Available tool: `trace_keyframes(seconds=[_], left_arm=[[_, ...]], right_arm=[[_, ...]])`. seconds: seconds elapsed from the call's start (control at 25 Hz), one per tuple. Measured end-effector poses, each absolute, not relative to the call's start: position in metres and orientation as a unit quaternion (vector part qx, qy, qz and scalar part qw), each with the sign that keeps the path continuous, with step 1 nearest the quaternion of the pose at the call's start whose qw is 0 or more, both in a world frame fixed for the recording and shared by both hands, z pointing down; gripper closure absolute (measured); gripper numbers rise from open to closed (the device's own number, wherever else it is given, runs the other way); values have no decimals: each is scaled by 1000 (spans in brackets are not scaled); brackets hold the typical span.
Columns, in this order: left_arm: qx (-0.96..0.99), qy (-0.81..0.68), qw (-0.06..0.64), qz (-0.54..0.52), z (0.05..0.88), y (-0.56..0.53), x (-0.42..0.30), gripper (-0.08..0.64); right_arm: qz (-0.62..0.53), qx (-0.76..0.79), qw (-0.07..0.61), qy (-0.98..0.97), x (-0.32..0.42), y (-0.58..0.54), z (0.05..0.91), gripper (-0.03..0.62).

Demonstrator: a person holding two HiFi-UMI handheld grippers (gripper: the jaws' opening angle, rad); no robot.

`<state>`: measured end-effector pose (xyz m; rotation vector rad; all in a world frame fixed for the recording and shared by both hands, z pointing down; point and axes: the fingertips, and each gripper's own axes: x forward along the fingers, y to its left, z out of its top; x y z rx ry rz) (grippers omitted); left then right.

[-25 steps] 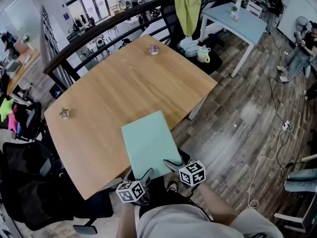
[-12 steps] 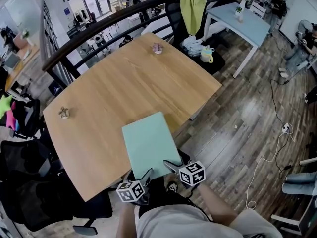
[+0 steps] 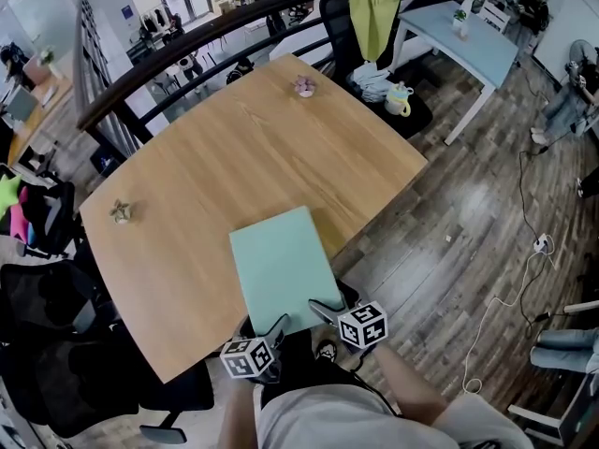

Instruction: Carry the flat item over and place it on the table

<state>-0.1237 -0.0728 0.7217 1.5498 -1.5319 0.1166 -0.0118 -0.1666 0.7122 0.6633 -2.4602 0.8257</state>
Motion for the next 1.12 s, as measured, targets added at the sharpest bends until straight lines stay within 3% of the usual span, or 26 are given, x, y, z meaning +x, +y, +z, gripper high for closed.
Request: trace_keyframes(seconds=[1.12], left_arm=[[633,-615,467,58,732,-138,-190,95]], right_arm=[[308,250,242,-886,-76,-228,728,190]])
